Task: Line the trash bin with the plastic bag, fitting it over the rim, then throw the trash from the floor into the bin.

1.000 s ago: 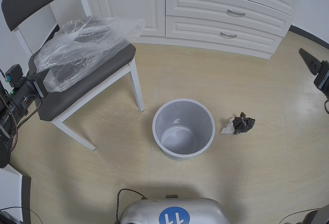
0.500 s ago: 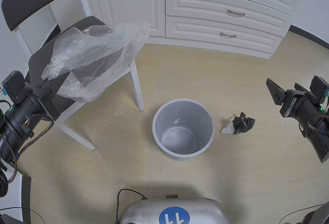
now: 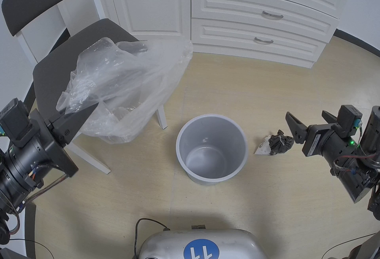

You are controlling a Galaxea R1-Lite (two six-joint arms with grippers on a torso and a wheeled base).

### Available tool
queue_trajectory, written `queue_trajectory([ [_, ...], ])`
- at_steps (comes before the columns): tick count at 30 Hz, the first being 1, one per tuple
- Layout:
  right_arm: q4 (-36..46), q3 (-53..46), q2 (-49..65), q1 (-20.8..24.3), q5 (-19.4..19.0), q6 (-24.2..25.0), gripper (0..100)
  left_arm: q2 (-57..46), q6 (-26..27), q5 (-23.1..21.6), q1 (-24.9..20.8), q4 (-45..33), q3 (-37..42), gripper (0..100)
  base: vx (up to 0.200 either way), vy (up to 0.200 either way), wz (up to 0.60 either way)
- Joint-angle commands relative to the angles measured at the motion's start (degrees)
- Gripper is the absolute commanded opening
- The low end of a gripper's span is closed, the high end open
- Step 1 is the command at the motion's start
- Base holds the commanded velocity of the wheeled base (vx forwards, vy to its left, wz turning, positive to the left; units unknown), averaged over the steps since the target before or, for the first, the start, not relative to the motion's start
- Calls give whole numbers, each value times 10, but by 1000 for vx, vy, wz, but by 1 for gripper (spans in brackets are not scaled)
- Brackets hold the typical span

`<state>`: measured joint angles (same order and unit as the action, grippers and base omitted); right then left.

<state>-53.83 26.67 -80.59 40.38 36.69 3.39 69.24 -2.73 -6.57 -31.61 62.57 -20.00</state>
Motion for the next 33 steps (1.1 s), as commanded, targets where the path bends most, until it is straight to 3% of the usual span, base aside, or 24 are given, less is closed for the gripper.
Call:
queue_trajectory([
  [1,0,-14,-6,27,0,-1,100,-16,8,1,-36,0,16,0,0,0,0],
  [14,-2,-28,-53,52,0,8,100,-66,10,2,-137,-5,33,0,0,0,0],
  [27,3,-39,-84,52,-4,27,100,-81,10,2,-194,-4,45,0,0,0,0],
  [33,-1,-53,-127,64,-36,36,100,-90,10,2,-225,-4,49,0,0,0,0],
])
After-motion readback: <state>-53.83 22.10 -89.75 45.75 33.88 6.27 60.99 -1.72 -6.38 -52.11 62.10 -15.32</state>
